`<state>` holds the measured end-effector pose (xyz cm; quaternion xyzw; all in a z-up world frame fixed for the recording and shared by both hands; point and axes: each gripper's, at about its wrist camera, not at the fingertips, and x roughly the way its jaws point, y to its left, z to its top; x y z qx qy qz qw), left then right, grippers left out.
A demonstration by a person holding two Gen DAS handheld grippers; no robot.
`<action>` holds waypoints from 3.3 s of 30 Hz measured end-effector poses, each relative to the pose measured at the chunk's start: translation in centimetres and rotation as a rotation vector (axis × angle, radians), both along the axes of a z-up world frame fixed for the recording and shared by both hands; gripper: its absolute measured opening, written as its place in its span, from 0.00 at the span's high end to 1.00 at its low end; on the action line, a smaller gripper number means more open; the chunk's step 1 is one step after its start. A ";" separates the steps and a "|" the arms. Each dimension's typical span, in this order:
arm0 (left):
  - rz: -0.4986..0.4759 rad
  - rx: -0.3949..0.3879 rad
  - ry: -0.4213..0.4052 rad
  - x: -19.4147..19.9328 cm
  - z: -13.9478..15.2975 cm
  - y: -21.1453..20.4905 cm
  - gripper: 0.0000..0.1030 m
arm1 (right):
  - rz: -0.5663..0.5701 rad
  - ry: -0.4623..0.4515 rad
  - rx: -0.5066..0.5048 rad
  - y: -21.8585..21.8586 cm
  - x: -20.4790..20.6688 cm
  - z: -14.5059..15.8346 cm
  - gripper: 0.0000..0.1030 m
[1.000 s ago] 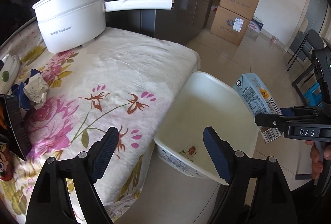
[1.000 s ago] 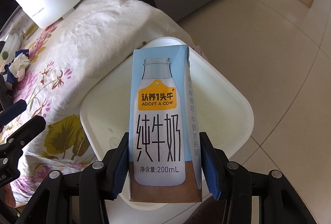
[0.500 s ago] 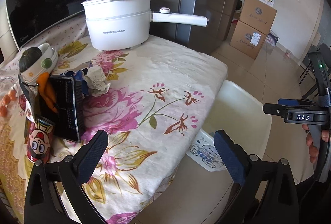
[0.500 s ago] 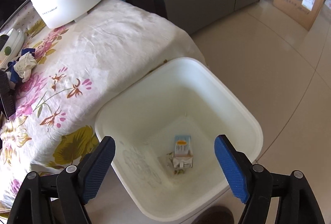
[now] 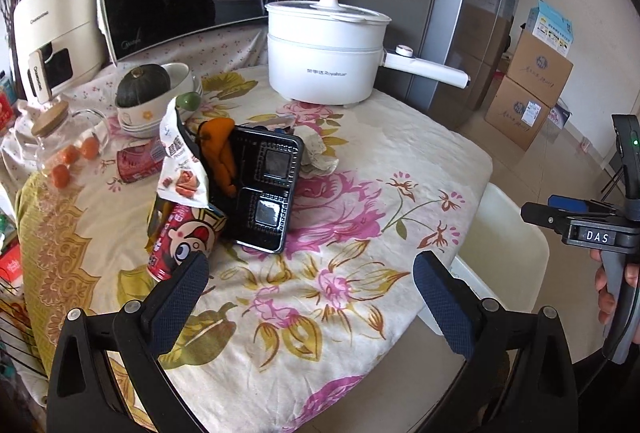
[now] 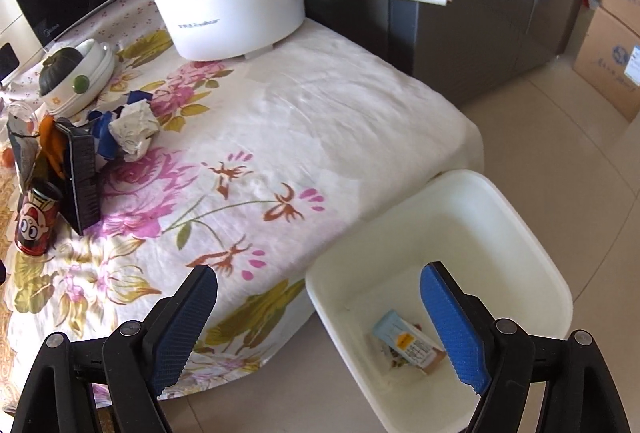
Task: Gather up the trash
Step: 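Reach to the table and grasp the red milk can with the left gripper, then lift the red can with the left gripper while the right gripper grasps the black tray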
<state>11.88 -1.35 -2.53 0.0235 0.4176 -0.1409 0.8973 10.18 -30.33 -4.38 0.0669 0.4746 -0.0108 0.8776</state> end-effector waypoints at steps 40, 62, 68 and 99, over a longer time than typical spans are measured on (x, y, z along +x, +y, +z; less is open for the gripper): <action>0.031 0.011 0.170 8.2 -6.7 8.5 0.17 | 0.128 0.017 0.062 12.3 7.4 -1.0 0.13; 0.098 -0.119 0.263 5.1 -5.2 12.3 0.51 | 0.182 0.083 0.039 15.8 8.5 -4.6 0.13; 0.091 -0.125 0.272 3.3 -4.8 13.4 0.53 | 0.209 0.127 0.088 18.5 9.2 -6.3 0.14; -0.041 -0.026 0.513 2.1 -9.0 10.8 0.44 | 0.120 0.097 0.312 19.2 10.7 -6.1 0.31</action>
